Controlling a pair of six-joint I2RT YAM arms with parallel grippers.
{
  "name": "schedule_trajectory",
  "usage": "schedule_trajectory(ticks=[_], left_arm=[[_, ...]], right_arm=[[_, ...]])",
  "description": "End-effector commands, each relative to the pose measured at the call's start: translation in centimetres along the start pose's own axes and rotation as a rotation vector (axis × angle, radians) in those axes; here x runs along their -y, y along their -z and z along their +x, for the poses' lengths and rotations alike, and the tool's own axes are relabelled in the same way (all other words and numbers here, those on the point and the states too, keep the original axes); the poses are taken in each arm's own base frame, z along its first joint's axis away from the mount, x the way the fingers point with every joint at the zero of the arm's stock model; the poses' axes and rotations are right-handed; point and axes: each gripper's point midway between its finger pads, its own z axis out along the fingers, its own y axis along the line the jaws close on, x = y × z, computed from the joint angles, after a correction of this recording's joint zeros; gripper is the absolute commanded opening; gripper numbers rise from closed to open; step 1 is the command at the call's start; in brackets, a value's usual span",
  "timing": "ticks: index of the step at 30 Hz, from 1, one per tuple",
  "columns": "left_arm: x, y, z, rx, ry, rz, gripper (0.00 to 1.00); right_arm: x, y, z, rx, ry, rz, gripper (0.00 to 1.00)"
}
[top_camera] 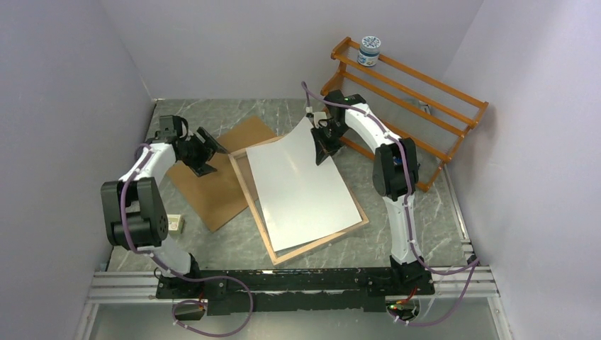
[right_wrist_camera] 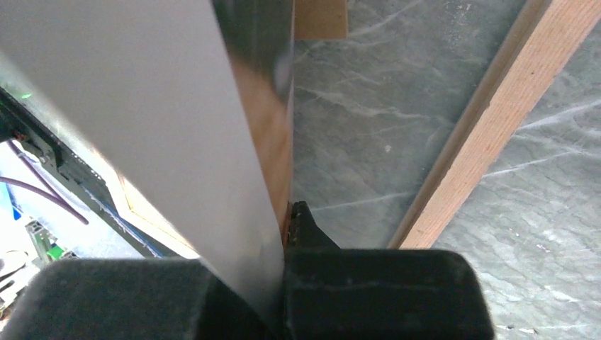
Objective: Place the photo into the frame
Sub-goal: Turn over the photo from the photo frame.
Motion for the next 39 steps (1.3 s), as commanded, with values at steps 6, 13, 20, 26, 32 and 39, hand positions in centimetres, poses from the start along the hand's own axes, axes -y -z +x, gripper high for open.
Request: schedule_trajectory(ticks=[6, 13, 20, 26, 32, 39], left_arm=[[-0.3, -5.2, 0.8, -0.081, -0.09, 0.026, 0.79], [-0.2, -7.6, 0.0, -0.074, -0.134, 0.028, 0.8], [0.3, -8.4, 0.1, -0.085, -0.125, 0.052, 0.81], [1.0, -6.7, -0.7, -0.053, -0.147, 0.016, 0.83], [1.0, -4.0, -2.3, 0.003, -0.215, -0.083, 0.85], [0.3, -0.9, -5.4, 0.088, -0.311, -0.186, 0.89]], right_arm=[[-2.1, -0.2, -2.1, 0.035, 0.137, 0.038, 0.12], [-1.8, -1.5, -2.3, 0.026, 0.133, 0.024, 0.14], [-1.4, -0.8, -3.3, 0.084, 0.105, 0.075, 0.39], [-1.6, 1.9, -4.4, 0.191, 0.09, 0.13, 0.71], [1.4, 5.1, -4.4, 0.264, -0.001, 0.314, 0.86], [3.2, 9.4, -5.2, 0.452, -0.081, 0.457, 0.88]])
